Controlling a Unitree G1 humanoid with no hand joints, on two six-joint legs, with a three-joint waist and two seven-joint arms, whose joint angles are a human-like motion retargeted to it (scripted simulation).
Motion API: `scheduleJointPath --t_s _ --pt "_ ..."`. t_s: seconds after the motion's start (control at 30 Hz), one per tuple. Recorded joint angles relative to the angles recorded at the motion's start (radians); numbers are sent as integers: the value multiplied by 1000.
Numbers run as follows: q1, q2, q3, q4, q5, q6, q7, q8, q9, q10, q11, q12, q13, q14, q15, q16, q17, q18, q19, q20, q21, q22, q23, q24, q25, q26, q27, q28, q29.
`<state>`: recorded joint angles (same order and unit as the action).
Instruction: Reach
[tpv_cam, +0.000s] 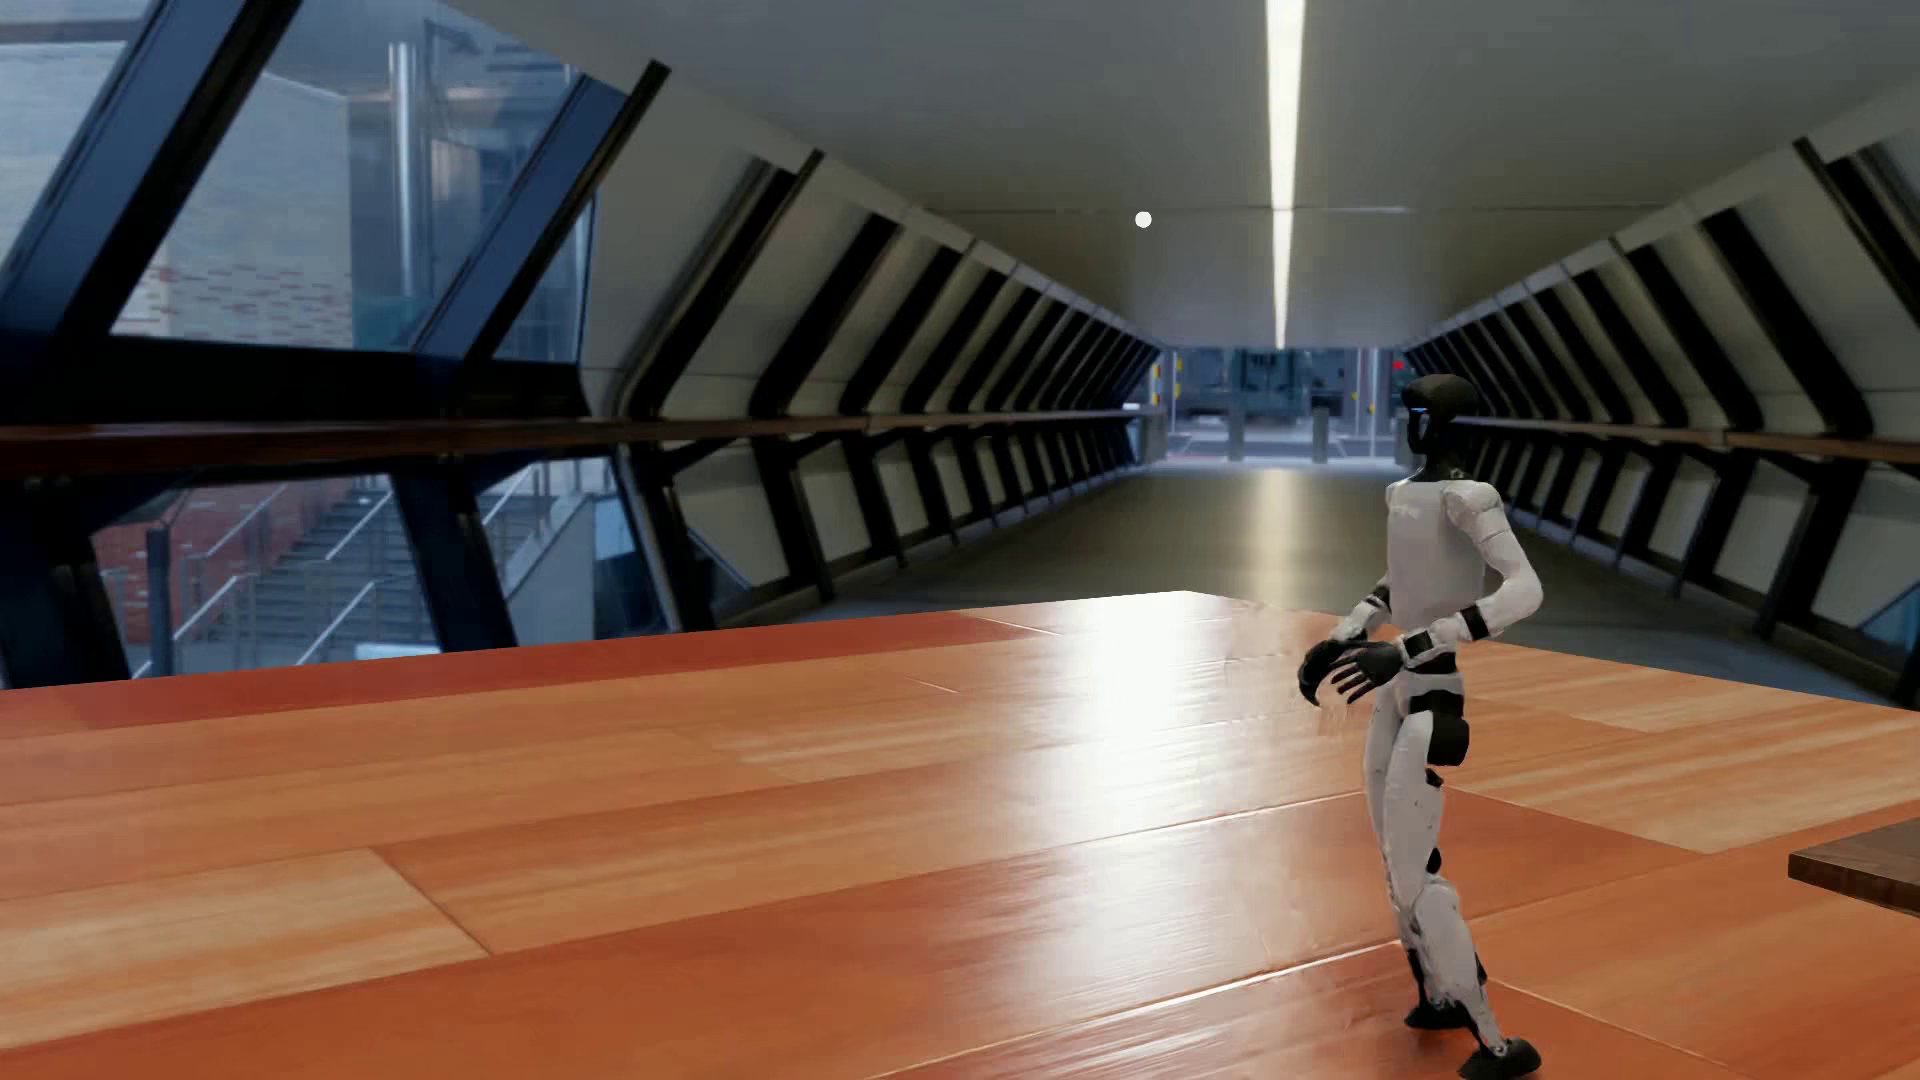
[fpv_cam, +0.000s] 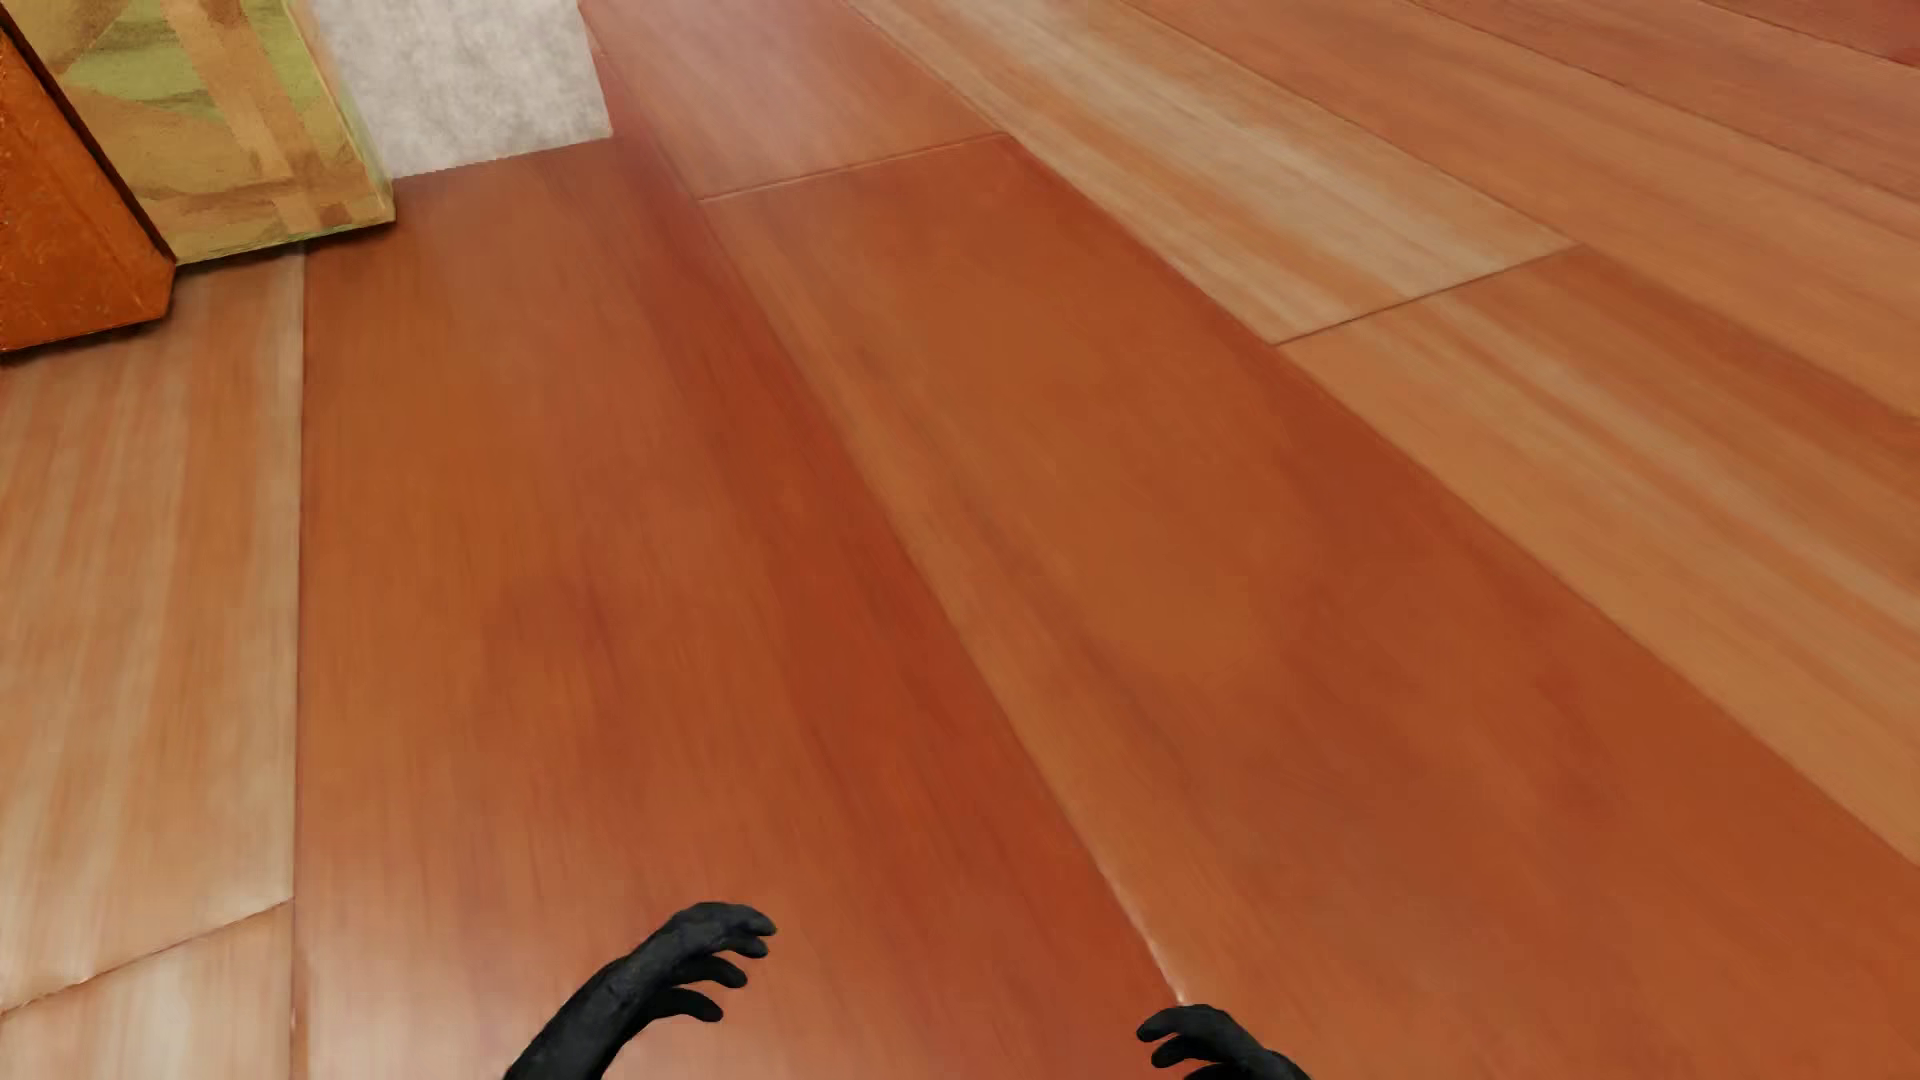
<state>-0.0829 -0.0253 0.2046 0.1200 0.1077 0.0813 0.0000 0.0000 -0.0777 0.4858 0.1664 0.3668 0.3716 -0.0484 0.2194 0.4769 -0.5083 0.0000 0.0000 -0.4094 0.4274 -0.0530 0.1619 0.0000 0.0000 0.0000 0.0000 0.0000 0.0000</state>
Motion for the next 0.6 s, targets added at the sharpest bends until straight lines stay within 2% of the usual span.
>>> scheduleJointPath --t_s 0.07,0.13,0.17,0.2,0.23,0.33,0.43,0.5,0.53,0.6 --pt "5 2 27 2 4 8 0 0 -20 -14 -5 14 10 20 7 -6 29 0 0 79 -2 -119 148 0 0 0 0 0 0" --pt "18 5 -1 -2 5 17 0 0 -31 6 -10 -100 1 19 21 31 46 0 0 135 18 -192 287 0 0 0 0 0 0" --pt "26 5 -33 -6 5 23 0 0 -34 -262 -8 -207 -5 306 25 63 47 0 0 153 34 -197 333 0 0 0 0 0 0" --pt "38 6 -73 -9 5 30 0 0 -34 -268 -10 -332 -19 482 29 102 43 0 0 167 56 -177 378 0 0 0 0 0 0" --pt "54 10 -116 -12 4 40 0 0 -32 -278 -12 -474 -43 450 27 152 34 0 0 154 88 -129 428 0 0 0 0 0 0" --pt "101 8 -234 -18 5 99 0 0 -20 -313 -3 -954 -115 442 -25 286 -17 0 0 -25 157 183 554 0 0 0 0 0 0" --pt "151 8 -365 -27 10 169 0 0 8 -349 2 -1403 -200 498 -67 363 -91 0 0 -393 261 712 653 0 0 0 0 0 0" --pt "176 0 -469 -39 8 209 0 0 26 -425 5 -1583 -255 572 -90 377 -133 0 0 -660 321 1093 700 0 0 0 0 0 0" --pt "189 -3 -515 -44 10 221 0 0 35 -99 11 -1629 -271 572 -105 386 -145 0 0 -695 335 1232 715 0 0 0 0 0 0" --pt "205 -13 -575 -54 12 235 0 0 47 -106 32 -1682 -277 572 -137 411 -159 0 0 -695 337 1407 742 0 0 0 0 0 0"
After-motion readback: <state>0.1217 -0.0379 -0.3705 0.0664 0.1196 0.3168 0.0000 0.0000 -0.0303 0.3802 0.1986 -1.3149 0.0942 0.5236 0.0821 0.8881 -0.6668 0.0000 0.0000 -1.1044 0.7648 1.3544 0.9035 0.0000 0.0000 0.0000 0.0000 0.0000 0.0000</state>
